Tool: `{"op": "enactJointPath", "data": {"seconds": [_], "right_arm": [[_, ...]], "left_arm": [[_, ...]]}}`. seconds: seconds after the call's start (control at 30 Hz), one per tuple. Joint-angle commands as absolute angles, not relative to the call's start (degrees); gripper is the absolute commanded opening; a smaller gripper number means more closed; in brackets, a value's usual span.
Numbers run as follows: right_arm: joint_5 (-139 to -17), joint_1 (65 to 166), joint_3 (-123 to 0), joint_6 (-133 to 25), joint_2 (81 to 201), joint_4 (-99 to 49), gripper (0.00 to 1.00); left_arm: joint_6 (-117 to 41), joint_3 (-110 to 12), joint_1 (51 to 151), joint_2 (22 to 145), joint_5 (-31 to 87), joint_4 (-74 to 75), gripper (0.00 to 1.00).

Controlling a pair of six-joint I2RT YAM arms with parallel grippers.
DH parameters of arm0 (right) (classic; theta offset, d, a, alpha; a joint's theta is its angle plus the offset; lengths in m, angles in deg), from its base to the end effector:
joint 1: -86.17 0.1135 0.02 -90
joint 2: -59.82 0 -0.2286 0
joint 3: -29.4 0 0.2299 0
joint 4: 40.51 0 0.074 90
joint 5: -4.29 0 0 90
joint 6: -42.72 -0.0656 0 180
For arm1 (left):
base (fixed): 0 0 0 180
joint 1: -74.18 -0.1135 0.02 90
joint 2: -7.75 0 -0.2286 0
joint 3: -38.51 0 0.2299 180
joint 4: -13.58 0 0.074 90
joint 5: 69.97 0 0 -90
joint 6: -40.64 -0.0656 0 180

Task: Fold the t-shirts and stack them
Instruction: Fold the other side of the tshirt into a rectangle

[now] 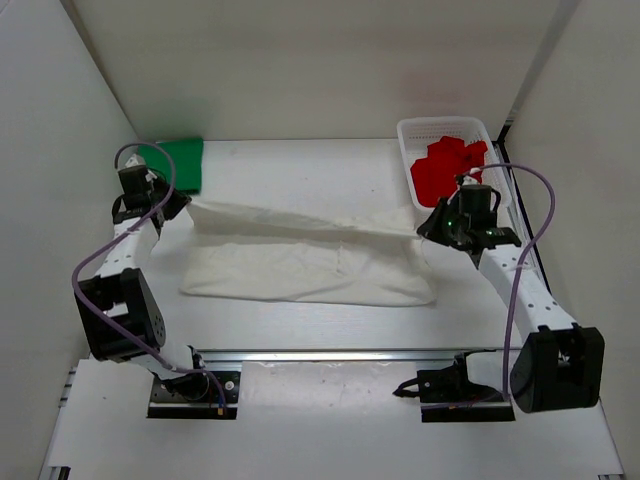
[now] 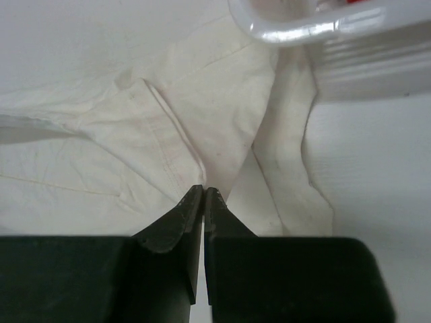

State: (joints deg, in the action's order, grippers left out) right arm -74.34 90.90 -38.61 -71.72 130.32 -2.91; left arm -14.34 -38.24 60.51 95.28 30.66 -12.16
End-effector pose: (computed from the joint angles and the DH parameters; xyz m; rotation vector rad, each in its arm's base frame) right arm 0.2772 0.0359 0.2299 0.2887 2.2841 0.4911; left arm 0.3403 0.0703 0.2165 -0.8217 2.0690 -0.4108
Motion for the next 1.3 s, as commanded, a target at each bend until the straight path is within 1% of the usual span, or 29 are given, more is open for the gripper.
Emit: {"op": "enactJointPath", "data": {"seconds": [0.0,0.07,0.17,0.23,0.37,0.5,0.53,0.57,0.6,0.63,0.67,0.7,0.73,0.77,0.83,0.87,0.9,0.93,0.97,1.0,1.03,1.07,1.13,1.23,1.27], "right_arm": [[-75.6,92.0,-34.1,-74.1,125.3,-7.8,0.00],[-74.7,91.9,-28.7,-75.4,122.9,-9.0,0.00],[-76.0,93.4,-24.1,-76.2,119.3,-10.4,0.00],[-76.5,93.8,-21.3,-76.6,118.3,-11.1,0.00],[-75.6,93.6,-13.6,-79.8,114.5,-13.9,0.00],[-79.4,95.6,-7.7,-82.0,110.8,-14.9,0.01],[-78.3,95.0,-6.6,-82.4,110.6,-15.0,0.01],[-75.9,93.4,-6.3,-82.9,110.7,-16.1,0.01],[-75.1,92.4,-5.9,-82.6,111.1,-16.3,0.02],[-74.6,92.1,-6.1,-82.7,110.9,-16.7,0.09],[-75.6,92.4,-6.4,-82.5,111.0,-16.1,0.12],[-76.2,92.9,-7.2,-82.6,110.6,-15.7,0.20],[-77.5,94.4,-8.4,-82.5,110.4,-15.1,0.28],[-79.5,94.9,-9.3,-82.2,109.7,-14.0,0.34],[-83.5,98.7,-12.8,-81.9,109.2,-12.7,0.38],[-85.7,100.0,-13.7,-81.5,109.0,-11.9,0.37],[-89.3,102.1,-15.4,-80.9,109.4,-11.4,0.36],[-90.0,104.0,-16.6,-80.9,110.2,-11.2,0.30],[-90.3,105.0,-17.4,-81.2,111.7,-12.3,0.17],[-90.1,106.4,-17.8,-80.9,114.0,-13.2,0.02],[-89.6,107.6,-19.0,-80.0,117.0,-15.1,0.00],[-88.4,108.4,-20.3,-79.2,118.8,-16.5,0.00],[-88.0,109.4,-22.9,-77.5,126.6,-20.3,0.00],[-84.7,108.7,-29.3,-73.4,136.7,-21.4,0.13],[-84.7,108.9,-31.5,-72.1,139.9,-21.8,0.22]], "left_arm": [[-14.4,-35.4,59.7,90.1,31.0,-11.1,0.00],[-15.1,-32.9,59.8,87.0,29.4,-11.0,0.00],[-14.6,-25.2,58.5,83.7,30.0,-9.4,0.00],[-15.3,-22.5,58.7,81.5,28.1,-9.2,0.00],[-17.2,-18.3,59.5,82.0,22.3,-12.0,0.01],[-15.6,-17.4,57.2,84.7,24.5,-11.1,0.10],[-15.3,-17.1,56.3,84.9,25.6,-11.0,0.13],[-14.7,-16.7,55.3,84.7,25.9,-11.0,0.13],[-13.7,-17.2,54.9,84.5,26.2,-10.7,0.18],[-12.7,-17.0,54.3,84.2,26.0,-10.6,0.29],[-12.1,-17.0,53.3,83.6,26.1,-10.3,0.34],[-11.4,-17.0,53.4,82.7,26.8,-9.7,0.39],[-10.2,-16.8,53.2,81.8,27.1,-9.3,0.42],[-8.4,-16.6,52.9,81.0,27.5,-8.8,0.44],[-6.0,-14.4,53.4,77.1,26.4,-5.7,0.45],[-4.8,-14.0,53.8,76.3,25.9,-5.0,0.46],[-4.6,-13.4,55.3,75.0,25.2,-3.5,0.47],[-4.9,-13.1,55.9,74.3,25.8,-2.7,0.46],[-5.5,-13.3,58.4,74.2,25.2,-2.3,0.46],[-6.3,-13.4,62.0,74.2,24.5,-2.2,0.43],[-6.5,-13.3,66.3,74.1,23.2,-1.9,0.44],[-7.3,-13.4,68.0,74.4,21.5,-0.8,0.44],[-7.5,-13.3,78.3,75.0,20.2,0.7,0.43],[-7.5,-13.4,86.7,77.5,20.3,3.4,0.43],[-7.6,-13.3,88.1,78.7,20.7,3.7,0.42]]}}
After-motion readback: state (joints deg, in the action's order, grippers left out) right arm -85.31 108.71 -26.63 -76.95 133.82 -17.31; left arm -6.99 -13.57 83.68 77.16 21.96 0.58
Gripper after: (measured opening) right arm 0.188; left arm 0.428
